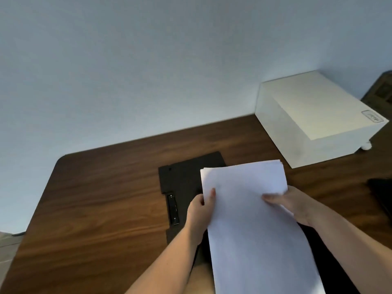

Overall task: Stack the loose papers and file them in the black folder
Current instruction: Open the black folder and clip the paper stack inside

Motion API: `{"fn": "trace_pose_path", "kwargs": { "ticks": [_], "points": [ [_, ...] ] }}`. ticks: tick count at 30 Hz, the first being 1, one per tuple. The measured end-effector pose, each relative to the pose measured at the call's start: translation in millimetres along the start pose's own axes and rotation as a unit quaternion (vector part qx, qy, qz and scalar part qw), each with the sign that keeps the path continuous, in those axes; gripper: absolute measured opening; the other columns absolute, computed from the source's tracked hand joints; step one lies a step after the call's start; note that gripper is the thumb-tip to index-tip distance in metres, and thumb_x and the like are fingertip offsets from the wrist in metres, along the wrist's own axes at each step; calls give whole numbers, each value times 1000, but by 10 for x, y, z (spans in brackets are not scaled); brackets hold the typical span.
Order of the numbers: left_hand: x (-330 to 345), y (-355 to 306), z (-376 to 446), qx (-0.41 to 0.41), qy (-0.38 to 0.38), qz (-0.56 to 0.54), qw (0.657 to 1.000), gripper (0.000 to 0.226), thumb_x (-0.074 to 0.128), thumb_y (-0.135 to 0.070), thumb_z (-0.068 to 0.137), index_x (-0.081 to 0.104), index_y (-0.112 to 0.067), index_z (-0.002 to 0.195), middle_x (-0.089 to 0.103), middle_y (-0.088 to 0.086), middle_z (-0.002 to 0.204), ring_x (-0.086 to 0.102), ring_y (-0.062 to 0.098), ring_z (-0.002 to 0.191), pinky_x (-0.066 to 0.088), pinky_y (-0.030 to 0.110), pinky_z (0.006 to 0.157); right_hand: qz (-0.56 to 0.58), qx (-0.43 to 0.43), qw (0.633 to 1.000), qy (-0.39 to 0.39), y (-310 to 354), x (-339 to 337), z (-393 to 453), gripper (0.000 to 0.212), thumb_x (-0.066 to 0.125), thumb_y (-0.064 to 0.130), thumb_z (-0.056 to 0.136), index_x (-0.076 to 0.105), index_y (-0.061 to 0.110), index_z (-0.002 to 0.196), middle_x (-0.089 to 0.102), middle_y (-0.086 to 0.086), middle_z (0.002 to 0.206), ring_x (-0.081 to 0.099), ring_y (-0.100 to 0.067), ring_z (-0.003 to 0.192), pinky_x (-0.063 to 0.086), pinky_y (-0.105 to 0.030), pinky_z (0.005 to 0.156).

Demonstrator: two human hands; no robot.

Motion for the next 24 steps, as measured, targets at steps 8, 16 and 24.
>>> {"fn": "trace_pose_path", "kwargs": {
  "ticks": [8,16,24],
  "points": [
    [349,138,257,114,36,472,874,68,39,-42,100,11,-17,157,5,1,166,5,23,153,16,39,121,23,17,994,-103,-171,-741,92,29,71,1,80,66,-6,108,75,-16,90,69,-37,86,54,-47,85],
    [19,119,442,68,40,479,874,74,47,-54,92,20,-22,154,6,-4,166,-6,26,153,9,61,118,-57,14,993,-99,-44,-477,368,38,75,22,79,65,7,113,68,-15,110,64,-35,101,49,-50,98],
    [47,-29,483,22,18,454,891,63,56,-41,88,30,-23,143,11,3,158,15,28,149,20,71,110,-72,20,992,-97,40,-305,516,45,76,23,79,63,6,118,67,-15,114,63,-35,103,48,-50,99]
  ]
}}
Point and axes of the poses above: each hand's wrist, its own z-axis towards the middle knuckle, its own x-axis out of the palm, y = z × x, the point moved 9 cm from there along z, towards the middle knuckle
